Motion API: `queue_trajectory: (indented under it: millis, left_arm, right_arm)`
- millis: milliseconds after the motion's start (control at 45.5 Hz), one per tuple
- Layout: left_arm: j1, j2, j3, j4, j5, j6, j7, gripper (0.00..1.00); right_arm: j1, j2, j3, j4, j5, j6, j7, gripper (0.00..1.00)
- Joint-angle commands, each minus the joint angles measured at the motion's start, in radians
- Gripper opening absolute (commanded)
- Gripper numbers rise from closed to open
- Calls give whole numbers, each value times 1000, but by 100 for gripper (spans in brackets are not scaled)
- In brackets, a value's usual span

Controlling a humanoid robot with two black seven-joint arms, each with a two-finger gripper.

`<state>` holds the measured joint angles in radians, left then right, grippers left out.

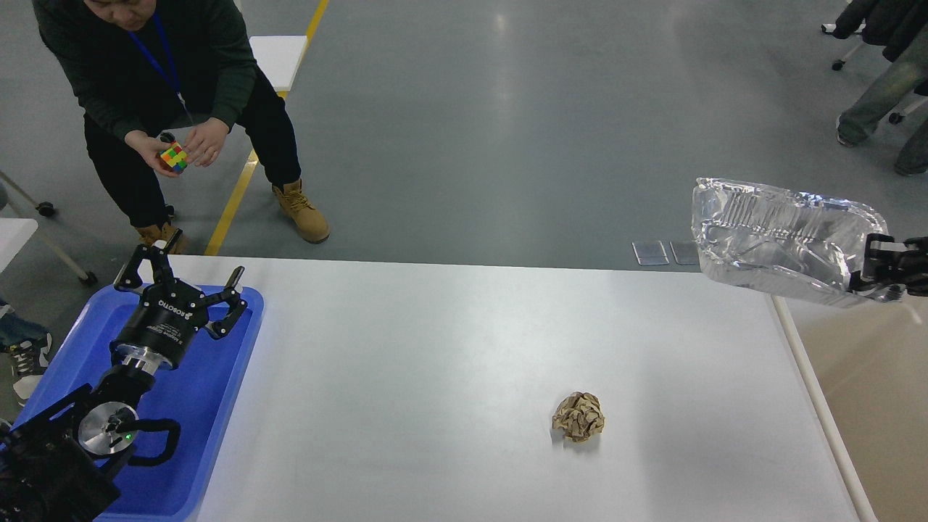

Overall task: Tidy desktop
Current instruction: 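Lift the foil tray with the right gripper and carry it over the bin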

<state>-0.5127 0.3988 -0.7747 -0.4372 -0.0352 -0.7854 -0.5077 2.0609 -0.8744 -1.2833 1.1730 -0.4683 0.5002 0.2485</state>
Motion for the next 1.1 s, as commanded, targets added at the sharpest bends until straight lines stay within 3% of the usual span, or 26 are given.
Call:
queue_trajectory:
  millis: [0, 462, 769, 1077]
  left_arm:
    - [0, 0, 0, 0, 0, 0, 0, 99]
    - [0, 0, 0, 0, 0, 0, 0, 99]
    - [0, 0, 0, 0, 0, 0, 0, 99]
    - [0, 0, 0, 0, 0, 0, 0, 99]
  right_arm:
    - [137, -31, -2, 7, -52, 120, -2, 0]
    - [95, -41, -5, -59, -81, 113, -5, 0]
    - [-188, -112, 59, -386, -49, 121, 3, 0]
    - [-576, -170, 311, -622, -7, 121, -2, 0]
